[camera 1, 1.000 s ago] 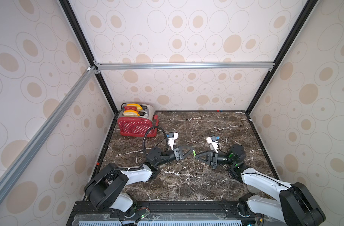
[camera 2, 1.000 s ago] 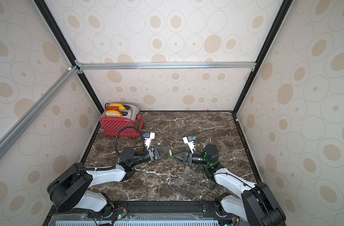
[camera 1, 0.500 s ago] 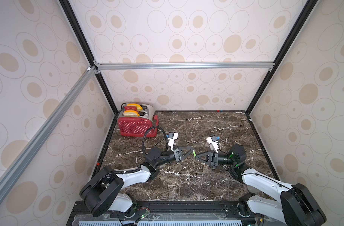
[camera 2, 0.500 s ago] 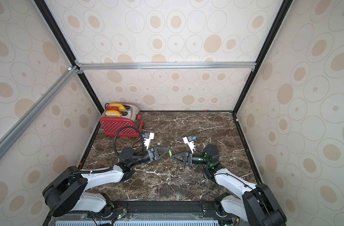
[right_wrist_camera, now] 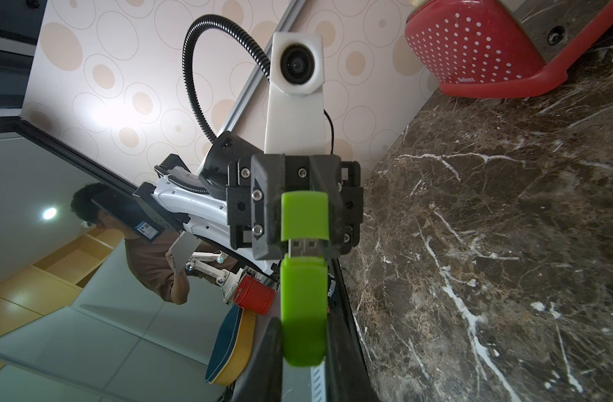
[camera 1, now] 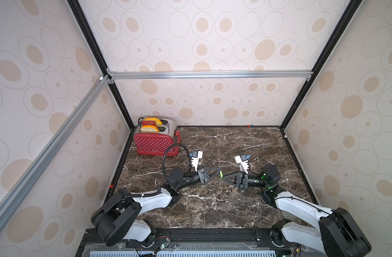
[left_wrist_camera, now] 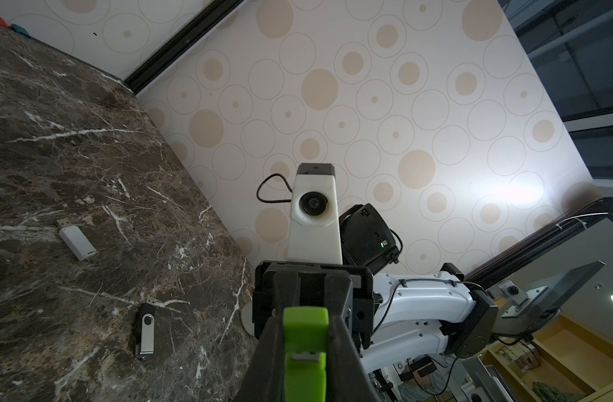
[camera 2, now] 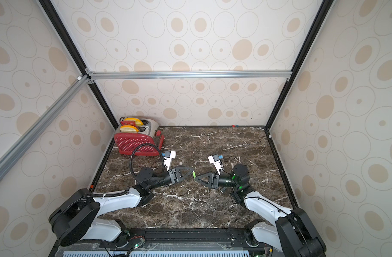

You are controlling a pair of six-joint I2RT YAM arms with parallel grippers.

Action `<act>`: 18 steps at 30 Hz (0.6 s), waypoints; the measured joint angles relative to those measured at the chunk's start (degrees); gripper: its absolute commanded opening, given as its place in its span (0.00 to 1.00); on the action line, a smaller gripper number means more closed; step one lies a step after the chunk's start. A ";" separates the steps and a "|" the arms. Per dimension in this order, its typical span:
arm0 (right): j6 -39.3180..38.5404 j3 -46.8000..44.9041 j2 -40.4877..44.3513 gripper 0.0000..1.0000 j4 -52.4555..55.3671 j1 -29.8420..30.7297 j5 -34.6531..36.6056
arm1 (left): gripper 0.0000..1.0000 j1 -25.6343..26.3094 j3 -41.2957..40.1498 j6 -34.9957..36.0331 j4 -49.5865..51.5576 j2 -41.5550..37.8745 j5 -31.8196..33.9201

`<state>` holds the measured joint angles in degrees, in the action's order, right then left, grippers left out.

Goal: Close the usb drive cover
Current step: Close the cover of the USB drive.

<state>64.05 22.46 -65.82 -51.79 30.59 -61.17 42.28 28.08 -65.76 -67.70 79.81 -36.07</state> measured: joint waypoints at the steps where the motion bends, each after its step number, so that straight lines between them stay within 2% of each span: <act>1: -0.02 0.00 0.00 0.00 0.07 0.00 -0.02 | 0.00 0.00 -0.20 -0.02 -0.24 -0.02 0.04; 18: -0.63 0.00 0.24 0.00 -0.02 0.20 -0.26 | 0.00 1.14 -1.40 -1.07 -3.52 0.61 0.92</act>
<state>63.42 22.46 -65.58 -51.81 30.79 -61.43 43.42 26.68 -66.83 -71.22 80.42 -35.16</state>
